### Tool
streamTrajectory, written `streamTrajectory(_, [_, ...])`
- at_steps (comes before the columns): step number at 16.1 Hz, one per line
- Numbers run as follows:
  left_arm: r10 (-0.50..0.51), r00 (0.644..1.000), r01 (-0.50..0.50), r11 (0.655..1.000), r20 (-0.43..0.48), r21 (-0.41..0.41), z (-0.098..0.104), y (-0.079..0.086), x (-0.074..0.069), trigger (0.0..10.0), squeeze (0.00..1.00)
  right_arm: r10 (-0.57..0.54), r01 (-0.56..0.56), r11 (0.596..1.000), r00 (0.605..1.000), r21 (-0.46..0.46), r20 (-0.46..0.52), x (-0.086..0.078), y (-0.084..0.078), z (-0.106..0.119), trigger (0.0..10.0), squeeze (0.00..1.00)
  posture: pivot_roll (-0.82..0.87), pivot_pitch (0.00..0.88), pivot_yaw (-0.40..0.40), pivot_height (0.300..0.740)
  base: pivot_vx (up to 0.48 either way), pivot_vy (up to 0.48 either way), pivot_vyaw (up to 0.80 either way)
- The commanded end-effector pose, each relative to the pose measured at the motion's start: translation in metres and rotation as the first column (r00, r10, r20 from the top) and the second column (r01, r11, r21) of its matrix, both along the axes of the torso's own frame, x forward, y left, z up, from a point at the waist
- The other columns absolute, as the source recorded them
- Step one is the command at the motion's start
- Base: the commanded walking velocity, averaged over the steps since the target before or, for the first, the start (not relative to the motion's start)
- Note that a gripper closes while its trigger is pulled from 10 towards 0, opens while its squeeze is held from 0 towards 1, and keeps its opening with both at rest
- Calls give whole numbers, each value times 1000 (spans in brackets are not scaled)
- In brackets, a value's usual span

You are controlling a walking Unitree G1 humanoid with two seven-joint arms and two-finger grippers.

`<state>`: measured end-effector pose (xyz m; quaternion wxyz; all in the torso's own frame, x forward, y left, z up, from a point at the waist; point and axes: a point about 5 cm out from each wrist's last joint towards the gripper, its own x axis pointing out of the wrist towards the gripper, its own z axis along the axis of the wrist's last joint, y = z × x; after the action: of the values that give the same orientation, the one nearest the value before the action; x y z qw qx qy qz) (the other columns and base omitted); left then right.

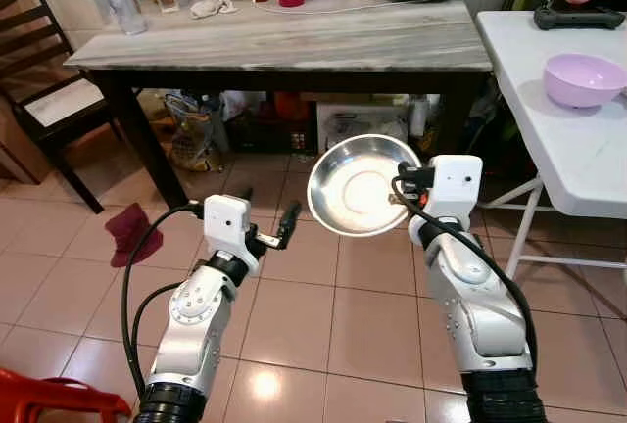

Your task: Setting the table

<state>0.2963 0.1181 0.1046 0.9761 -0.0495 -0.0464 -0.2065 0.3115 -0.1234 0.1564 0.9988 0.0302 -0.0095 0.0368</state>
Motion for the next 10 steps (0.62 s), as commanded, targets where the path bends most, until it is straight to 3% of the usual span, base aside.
streamTrajectory(1, [0, 1000, 0, 1000, 14, 5, 4, 2, 1, 10000, 0, 7, -7, 1000, 999, -3, 44, 1, 2, 9, 10000, 0, -204, 65, 78, 740, 405, 0, 0])
streamTrajectory(10, [-32, 999, 32, 999, 15, 7, 5, -1, 2, 10000, 0, 5, -5, 1000, 998, 1, 60, 2, 3, 9, 10000, 0, -206, 57, 93, 740, 416, 0, 0])
